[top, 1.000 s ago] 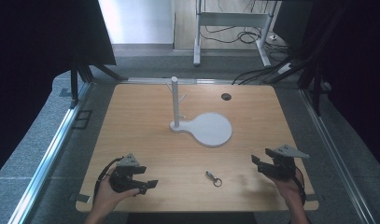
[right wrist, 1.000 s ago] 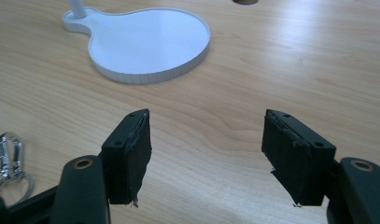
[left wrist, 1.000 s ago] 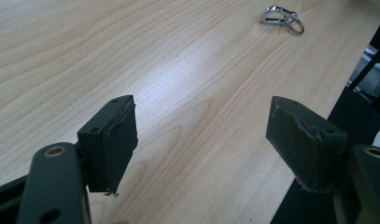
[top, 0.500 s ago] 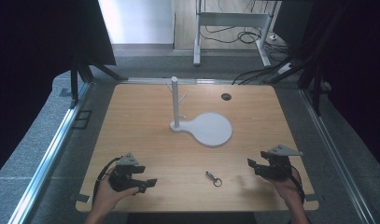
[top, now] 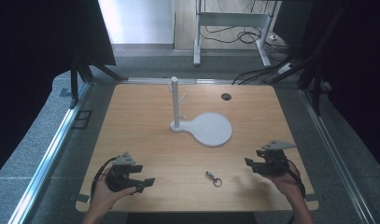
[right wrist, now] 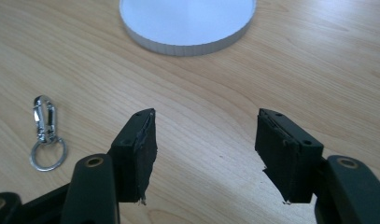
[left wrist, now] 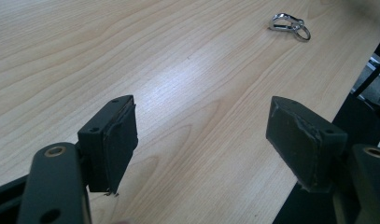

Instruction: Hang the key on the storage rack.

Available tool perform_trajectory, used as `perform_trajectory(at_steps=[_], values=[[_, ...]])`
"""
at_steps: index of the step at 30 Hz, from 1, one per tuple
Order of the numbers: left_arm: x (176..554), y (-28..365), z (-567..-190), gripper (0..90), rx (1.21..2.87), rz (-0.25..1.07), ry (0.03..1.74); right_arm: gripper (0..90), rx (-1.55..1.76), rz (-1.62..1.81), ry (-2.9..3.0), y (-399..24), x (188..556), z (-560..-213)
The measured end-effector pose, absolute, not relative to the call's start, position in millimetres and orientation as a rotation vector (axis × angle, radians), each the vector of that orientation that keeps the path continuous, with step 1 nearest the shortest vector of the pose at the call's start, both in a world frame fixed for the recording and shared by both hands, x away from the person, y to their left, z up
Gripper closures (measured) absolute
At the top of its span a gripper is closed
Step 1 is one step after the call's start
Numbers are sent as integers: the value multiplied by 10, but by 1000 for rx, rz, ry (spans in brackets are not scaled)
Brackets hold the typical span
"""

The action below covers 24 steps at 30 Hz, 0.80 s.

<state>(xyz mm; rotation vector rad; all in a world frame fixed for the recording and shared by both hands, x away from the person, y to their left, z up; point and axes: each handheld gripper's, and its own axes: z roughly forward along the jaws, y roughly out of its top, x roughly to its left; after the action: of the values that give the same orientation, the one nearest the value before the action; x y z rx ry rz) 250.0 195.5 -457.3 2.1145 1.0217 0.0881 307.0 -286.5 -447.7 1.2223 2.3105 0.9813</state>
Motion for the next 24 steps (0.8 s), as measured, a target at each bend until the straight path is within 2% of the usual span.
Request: perform_trajectory(at_steps=[10,24], values=[[2489,1920,-4578,253,2127,74,1005,459,1159,887,2427,-2655,3080,-4331],[2466,1875,-4562,253,2131,70,986,491,1101,772,2534,-2404,3121,-4143]])
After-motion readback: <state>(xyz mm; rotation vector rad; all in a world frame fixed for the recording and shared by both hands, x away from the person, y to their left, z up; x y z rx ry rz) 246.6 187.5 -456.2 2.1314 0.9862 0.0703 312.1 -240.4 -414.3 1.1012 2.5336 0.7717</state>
